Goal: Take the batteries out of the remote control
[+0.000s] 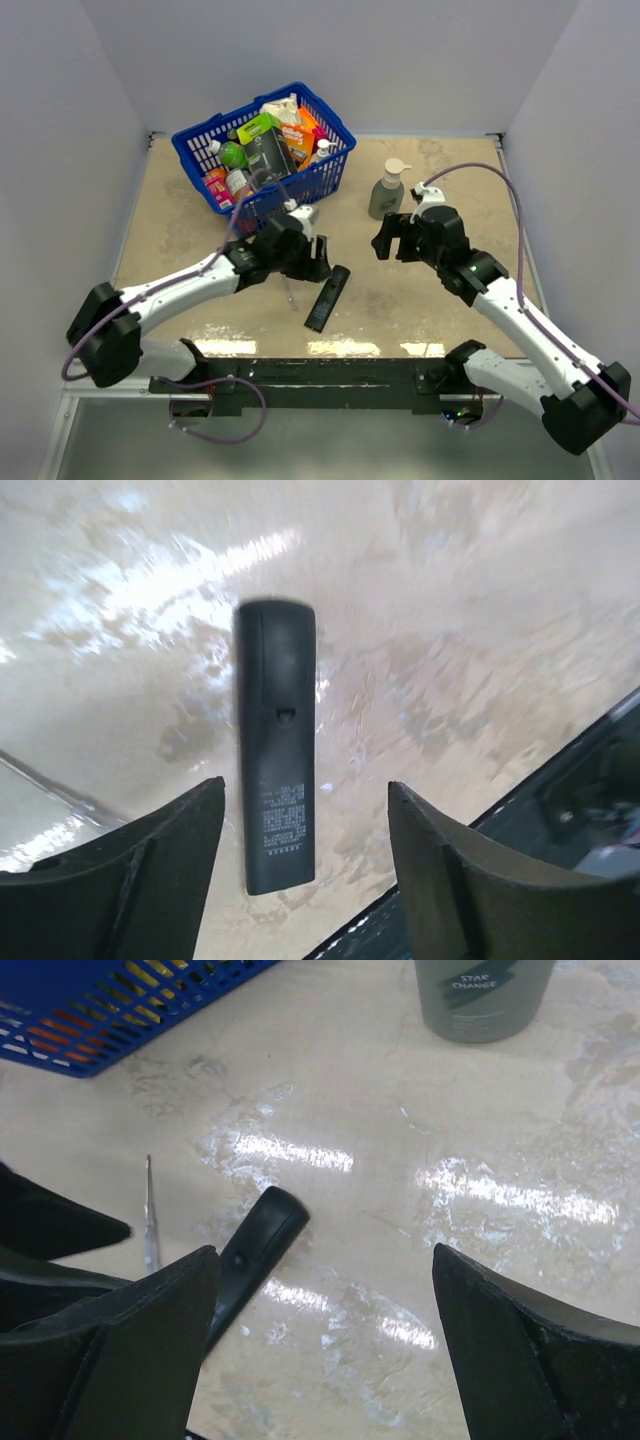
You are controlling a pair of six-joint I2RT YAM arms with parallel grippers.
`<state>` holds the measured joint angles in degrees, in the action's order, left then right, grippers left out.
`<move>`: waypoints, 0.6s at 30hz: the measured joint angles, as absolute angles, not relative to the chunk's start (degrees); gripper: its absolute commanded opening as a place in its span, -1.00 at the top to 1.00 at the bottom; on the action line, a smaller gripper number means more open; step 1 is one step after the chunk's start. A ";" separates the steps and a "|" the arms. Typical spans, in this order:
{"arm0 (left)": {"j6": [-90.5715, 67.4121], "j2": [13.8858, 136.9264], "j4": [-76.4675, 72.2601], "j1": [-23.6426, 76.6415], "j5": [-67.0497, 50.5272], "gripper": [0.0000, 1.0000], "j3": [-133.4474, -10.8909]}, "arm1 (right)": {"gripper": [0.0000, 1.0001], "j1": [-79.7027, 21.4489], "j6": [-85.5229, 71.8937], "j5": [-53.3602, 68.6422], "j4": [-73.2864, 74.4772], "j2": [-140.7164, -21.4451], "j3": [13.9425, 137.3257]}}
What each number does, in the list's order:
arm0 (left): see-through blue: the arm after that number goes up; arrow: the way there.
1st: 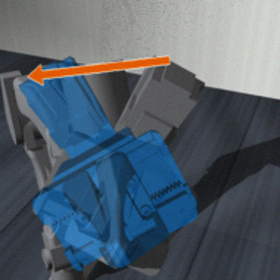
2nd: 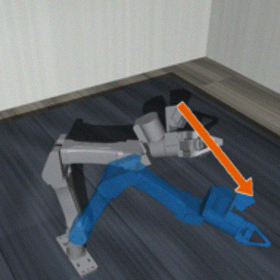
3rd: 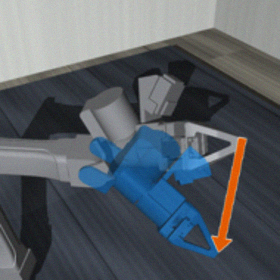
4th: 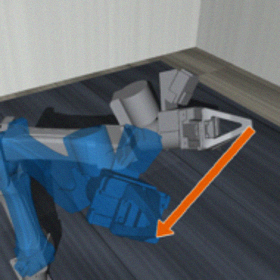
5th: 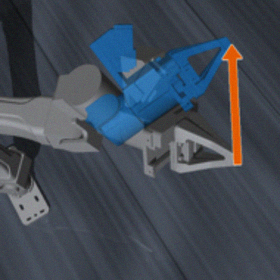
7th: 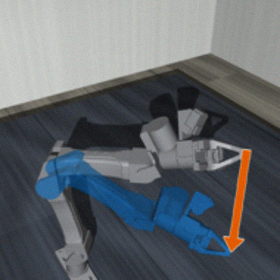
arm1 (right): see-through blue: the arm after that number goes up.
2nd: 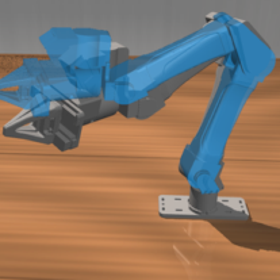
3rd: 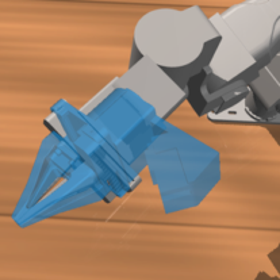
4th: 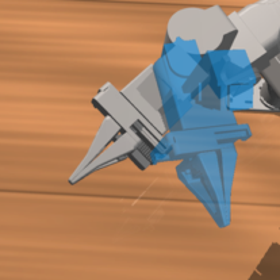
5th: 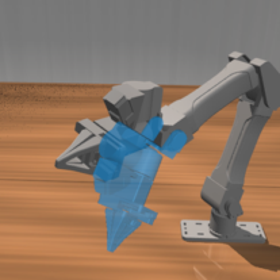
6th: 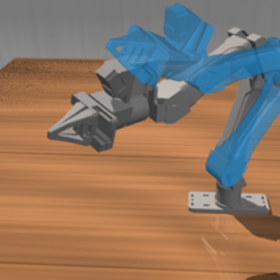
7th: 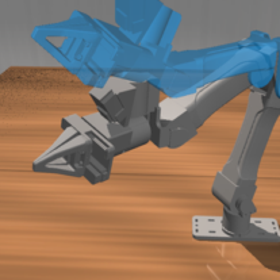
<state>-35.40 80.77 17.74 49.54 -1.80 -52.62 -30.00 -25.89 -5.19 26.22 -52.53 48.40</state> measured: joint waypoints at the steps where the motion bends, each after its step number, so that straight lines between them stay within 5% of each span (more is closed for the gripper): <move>1: -35.53 78.41 17.21 47.62 -3.09 -0.33 -51.79 | -0.78 -30.00 -24.91 -4.71 24.47 -54.13 47.94; 11: -36.97 67.46 14.59 42.92 -10.96 1.00 -41.76 | -0.77 -34.13 -16.99 -1.32 8.75 -63.37 43.46; 18: -39.99 66.28 9.39 42.92 -16.21 1.00 -30.52 | -0.77 -40.82 -11.22 -1.80 1.32 -69.32 40.25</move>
<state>-39.99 66.28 9.39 42.92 -16.21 -30.52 -40.82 -11.22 -1.80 1.32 -69.32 40.25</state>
